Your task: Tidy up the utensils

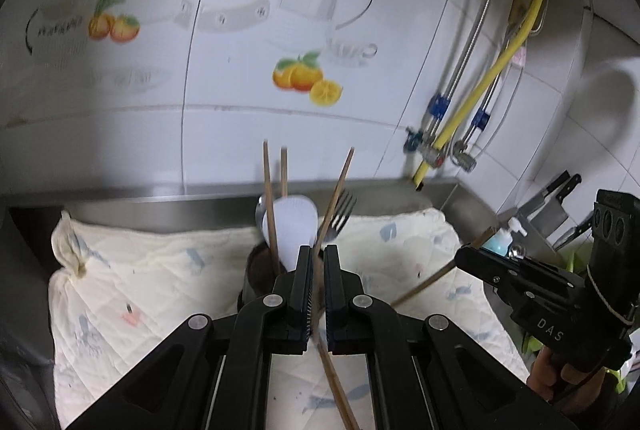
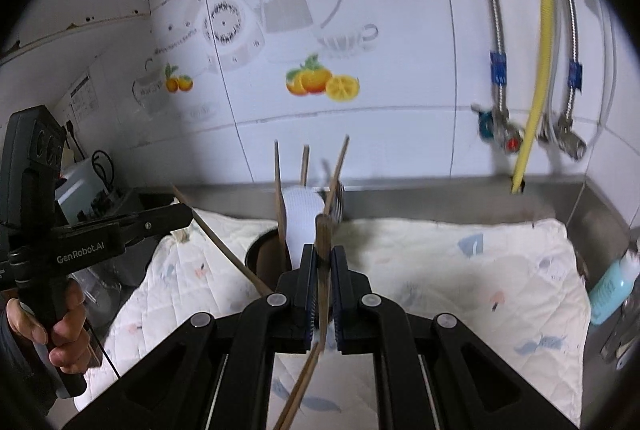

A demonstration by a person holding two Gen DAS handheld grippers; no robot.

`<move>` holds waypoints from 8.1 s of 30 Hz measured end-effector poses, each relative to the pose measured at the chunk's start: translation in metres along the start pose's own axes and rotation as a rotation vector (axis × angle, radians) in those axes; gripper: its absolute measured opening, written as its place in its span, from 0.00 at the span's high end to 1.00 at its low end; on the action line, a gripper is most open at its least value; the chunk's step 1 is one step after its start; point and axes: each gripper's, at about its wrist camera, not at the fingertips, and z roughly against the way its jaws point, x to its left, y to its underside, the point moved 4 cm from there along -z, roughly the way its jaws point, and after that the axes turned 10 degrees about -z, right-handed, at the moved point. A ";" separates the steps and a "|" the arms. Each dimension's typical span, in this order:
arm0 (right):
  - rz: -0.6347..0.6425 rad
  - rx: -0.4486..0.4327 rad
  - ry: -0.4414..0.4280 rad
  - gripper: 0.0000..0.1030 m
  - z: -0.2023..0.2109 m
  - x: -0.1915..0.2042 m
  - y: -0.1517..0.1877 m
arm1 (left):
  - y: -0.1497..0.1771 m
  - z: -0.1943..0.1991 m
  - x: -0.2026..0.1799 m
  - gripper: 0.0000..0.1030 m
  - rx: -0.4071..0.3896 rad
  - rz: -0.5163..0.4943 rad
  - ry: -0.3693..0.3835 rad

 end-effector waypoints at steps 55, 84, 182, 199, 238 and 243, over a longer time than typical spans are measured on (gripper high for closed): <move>0.065 -0.132 -0.009 0.91 0.003 0.054 -0.081 | 0.153 -0.122 0.062 0.94 0.419 -0.004 0.029; 0.080 -0.131 -0.116 0.91 -0.007 0.055 -0.079 | 0.196 -0.099 0.139 0.91 0.451 0.395 -0.096; -0.084 0.450 0.004 0.84 -0.114 -0.015 0.116 | 0.204 -0.128 0.154 0.99 0.525 0.755 -0.120; 0.131 0.484 -0.069 0.84 -0.144 0.010 0.110 | 0.204 -0.120 0.165 0.99 0.511 0.746 -0.110; 0.246 0.523 -0.182 0.80 -0.164 0.034 0.139 | 0.209 -0.112 0.173 0.99 0.510 0.750 -0.108; 0.249 0.522 -0.190 0.80 -0.171 0.044 0.139 | 0.209 -0.108 0.172 0.99 0.510 0.753 -0.108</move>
